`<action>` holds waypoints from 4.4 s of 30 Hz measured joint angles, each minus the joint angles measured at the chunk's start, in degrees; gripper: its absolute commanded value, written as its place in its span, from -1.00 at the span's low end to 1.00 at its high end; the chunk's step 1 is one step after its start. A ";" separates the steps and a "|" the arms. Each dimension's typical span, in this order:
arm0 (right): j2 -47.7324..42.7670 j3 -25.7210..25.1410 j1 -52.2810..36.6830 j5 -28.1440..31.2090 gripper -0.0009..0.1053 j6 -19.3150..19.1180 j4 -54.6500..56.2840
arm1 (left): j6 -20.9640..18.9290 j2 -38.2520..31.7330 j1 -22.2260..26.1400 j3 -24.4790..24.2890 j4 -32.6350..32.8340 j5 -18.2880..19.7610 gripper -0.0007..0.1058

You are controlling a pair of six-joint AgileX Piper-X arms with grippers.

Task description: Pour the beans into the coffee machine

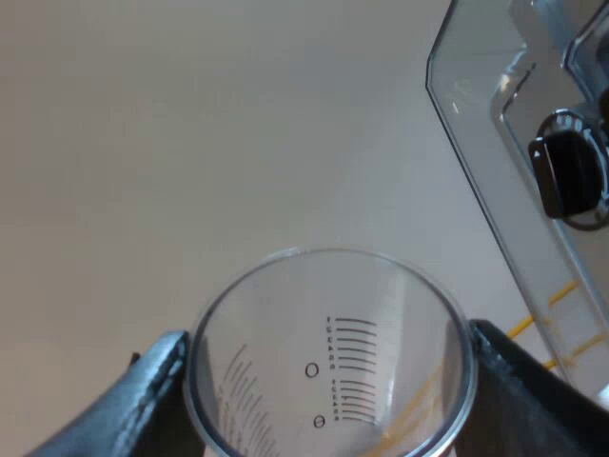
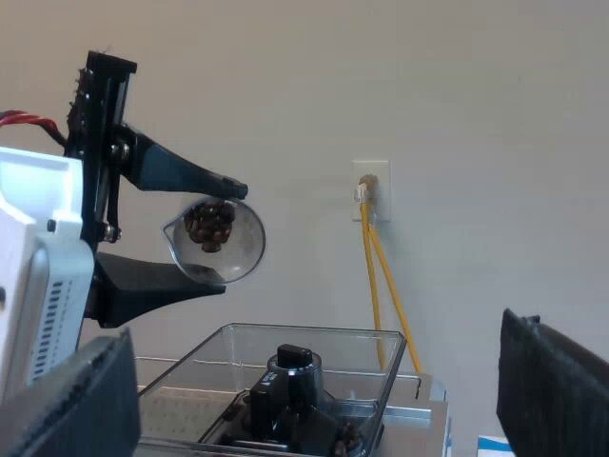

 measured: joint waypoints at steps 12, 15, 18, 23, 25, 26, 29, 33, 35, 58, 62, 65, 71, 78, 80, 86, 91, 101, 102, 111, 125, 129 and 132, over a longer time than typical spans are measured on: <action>0.00 0.00 0.00 0.00 0.48 0.00 0.00 | 11.78 0.00 -0.14 0.00 0.00 1.38 -0.98; 0.00 0.00 0.00 0.00 0.48 0.00 0.00 | 12.81 0.00 -0.14 0.00 0.00 1.51 -0.98; 0.00 0.00 0.00 0.00 0.48 0.00 0.00 | 14.77 0.00 -0.14 0.00 0.00 1.51 -0.98; 0.00 0.00 0.00 0.00 0.48 0.00 0.00 | 15.02 0.00 -0.14 0.00 0.00 1.51 -0.98; 0.00 0.00 0.00 0.00 0.48 0.00 0.00 | 15.02 0.00 -0.14 0.00 0.00 1.51 -0.98; 0.00 0.00 0.00 0.00 0.48 0.00 0.00 | 15.02 0.00 -0.14 0.00 0.00 1.51 -0.98; 0.00 0.00 0.00 0.00 0.48 0.00 0.00 | 15.02 0.00 -0.14 0.00 0.00 1.51 -0.98; 0.00 0.00 0.00 0.00 0.48 0.00 0.00 | 15.18 0.00 -0.14 0.00 0.00 1.51 -0.98; 0.00 0.00 0.00 0.00 0.48 0.00 0.00 | 15.28 0.00 -0.14 0.00 0.00 1.51 -0.98; 0.00 0.00 0.00 0.00 0.48 0.00 0.16 | -7.86 -0.61 -0.14 0.00 0.00 -1.85 -0.98; 0.00 0.00 0.00 -6.23 0.48 0.00 0.16 | -21.51 -2.57 -0.14 0.00 0.13 -4.97 -0.98; 0.00 0.00 0.00 -10.36 0.48 0.00 0.16 | -30.12 -5.02 -0.14 0.00 0.14 -5.67 -0.98; 0.00 0.00 0.00 -14.18 0.48 0.00 0.46 | -47.85 -10.56 0.04 -0.26 4.63 -5.65 -0.98; 0.00 0.00 3.43 -15.12 0.48 0.00 2.05 | -66.49 -13.82 5.26 -0.25 13.38 -2.69 -0.98; 0.00 0.00 4.87 -15.22 0.48 0.00 3.57 | -69.50 -14.47 7.49 -0.25 14.69 -2.36 -0.98; 0.84 0.00 8.95 -15.52 0.48 0.00 5.15 | -75.28 -17.04 15.22 -0.25 17.20 0.44 -0.98; 2.97 0.00 11.50 -15.48 0.48 0.00 5.19 | -78.07 -21.02 22.05 3.25 17.44 1.54 -0.98; 9.33 0.00 17.32 -15.99 0.48 2.39 5.71 | -79.88 -27.32 30.84 15.30 14.19 3.46 -0.98; 9.55 0.00 17.59 -15.99 0.48 2.99 5.71 | -83.39 -31.74 37.47 23.73 9.97 7.89 -0.98; 15.25 0.00 18.73 -16.57 0.48 12.61 5.41 | -89.55 -36.87 43.98 44.61 1.22 13.56 -0.98; 22.02 6.87 18.73 -16.82 0.48 13.67 5.44 | -92.51 -37.65 44.05 70.10 -17.87 14.01 -0.98; 22.86 9.29 18.73 -16.82 0.48 13.67 4.32 | -92.51 -37.79 44.05 77.25 -27.92 14.01 -0.98; 24.21 10.00 18.73 -16.82 0.48 13.67 2.18 | -92.51 -37.43 44.05 80.45 -33.00 14.01 -0.98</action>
